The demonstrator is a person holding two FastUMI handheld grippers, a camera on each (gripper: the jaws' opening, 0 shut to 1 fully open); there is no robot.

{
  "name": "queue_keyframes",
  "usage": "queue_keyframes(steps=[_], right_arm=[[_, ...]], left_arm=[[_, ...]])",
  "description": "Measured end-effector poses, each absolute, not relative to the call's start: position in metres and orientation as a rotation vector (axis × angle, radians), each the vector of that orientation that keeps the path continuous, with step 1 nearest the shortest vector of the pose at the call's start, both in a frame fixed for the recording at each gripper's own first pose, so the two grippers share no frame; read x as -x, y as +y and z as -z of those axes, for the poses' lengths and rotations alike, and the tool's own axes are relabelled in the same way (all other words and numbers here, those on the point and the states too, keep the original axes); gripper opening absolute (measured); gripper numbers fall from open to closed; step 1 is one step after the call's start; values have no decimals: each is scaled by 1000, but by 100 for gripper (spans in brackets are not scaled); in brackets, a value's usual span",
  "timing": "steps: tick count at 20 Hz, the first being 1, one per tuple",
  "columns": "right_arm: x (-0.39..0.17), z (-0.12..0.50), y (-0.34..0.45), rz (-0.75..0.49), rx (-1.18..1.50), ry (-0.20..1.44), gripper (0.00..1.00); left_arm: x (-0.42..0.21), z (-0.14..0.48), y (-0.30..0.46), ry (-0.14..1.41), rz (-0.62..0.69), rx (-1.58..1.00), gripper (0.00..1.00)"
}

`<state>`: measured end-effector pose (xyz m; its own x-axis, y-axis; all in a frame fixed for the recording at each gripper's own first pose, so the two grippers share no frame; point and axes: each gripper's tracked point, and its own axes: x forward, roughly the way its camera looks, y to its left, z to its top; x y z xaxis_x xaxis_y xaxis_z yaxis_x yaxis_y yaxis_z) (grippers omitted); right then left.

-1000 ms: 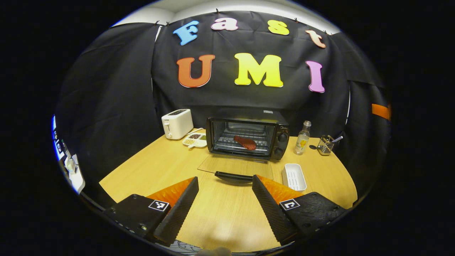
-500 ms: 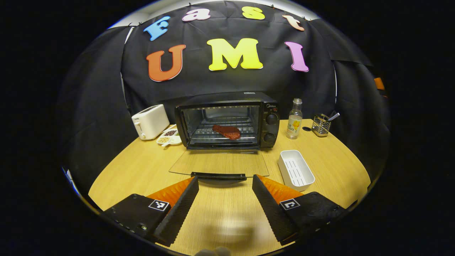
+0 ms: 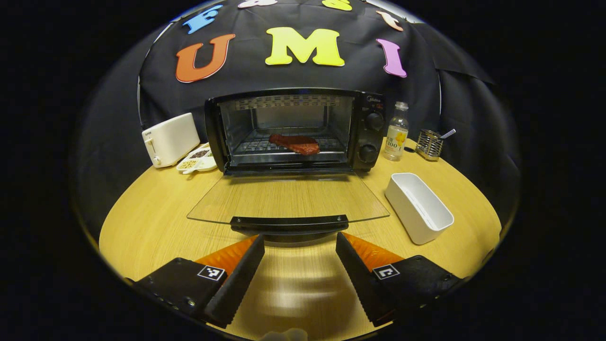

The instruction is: Open the electric oven with the left hand, put the food in, and close the electric oven.

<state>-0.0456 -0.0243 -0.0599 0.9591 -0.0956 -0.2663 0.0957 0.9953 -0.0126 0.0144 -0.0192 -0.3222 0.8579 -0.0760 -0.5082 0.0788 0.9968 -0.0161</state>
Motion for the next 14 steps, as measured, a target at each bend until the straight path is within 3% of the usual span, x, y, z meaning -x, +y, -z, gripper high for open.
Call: queue_keyframes(steps=[14], right_arm=[[44, 54, -3, 119, 29, 260, 100]], left_arm=[[-26, 319, -11, 542, 71, 1, 97]])
